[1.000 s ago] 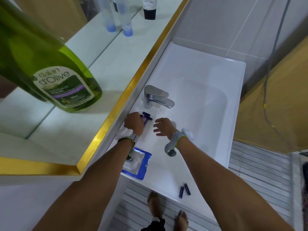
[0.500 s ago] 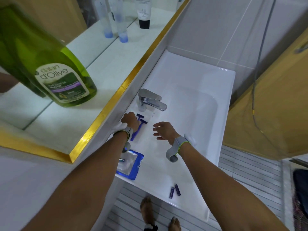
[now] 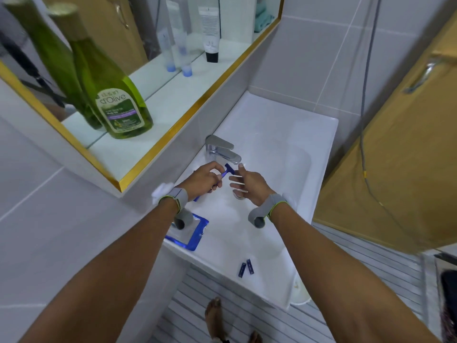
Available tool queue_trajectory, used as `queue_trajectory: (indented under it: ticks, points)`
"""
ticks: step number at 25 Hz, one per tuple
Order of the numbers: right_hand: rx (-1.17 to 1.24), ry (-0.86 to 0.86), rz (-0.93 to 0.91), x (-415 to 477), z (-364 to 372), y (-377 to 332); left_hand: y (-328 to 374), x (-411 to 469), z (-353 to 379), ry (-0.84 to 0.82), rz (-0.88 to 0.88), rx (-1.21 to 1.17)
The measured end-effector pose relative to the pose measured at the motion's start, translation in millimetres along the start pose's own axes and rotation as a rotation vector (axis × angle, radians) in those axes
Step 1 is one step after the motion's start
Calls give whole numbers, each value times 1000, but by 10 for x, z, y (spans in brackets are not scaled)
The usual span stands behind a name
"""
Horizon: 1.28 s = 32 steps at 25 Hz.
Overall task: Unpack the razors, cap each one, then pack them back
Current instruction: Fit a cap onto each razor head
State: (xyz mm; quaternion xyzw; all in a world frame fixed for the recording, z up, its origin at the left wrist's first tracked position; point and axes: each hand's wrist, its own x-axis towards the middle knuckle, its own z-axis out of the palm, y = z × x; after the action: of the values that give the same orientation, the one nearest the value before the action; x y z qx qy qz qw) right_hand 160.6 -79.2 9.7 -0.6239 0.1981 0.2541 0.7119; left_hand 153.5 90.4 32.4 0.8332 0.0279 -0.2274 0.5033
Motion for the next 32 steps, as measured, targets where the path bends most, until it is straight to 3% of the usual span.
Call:
queue_trajectory:
  ticks: [5,12,20,25,29,32]
  points:
    - [154,-201,-19,-234,-162,185,70,-267,180,17,45,37]
    - [228,-273,35,-439,-175,406,-61,-457,245,92,199,173]
    - [322,-236,9,-476,269,430,-282,-610,121,328,222,167]
    - [228,-207,14,-423,527,535,-437,-684,-125,220,188,186]
    - [192,-89,0,-318,847,696,-705,-779,-398,89,106,250]
    - [-60,-20,-86,-210,1031,798,-986,-857,-590,215,21,254]
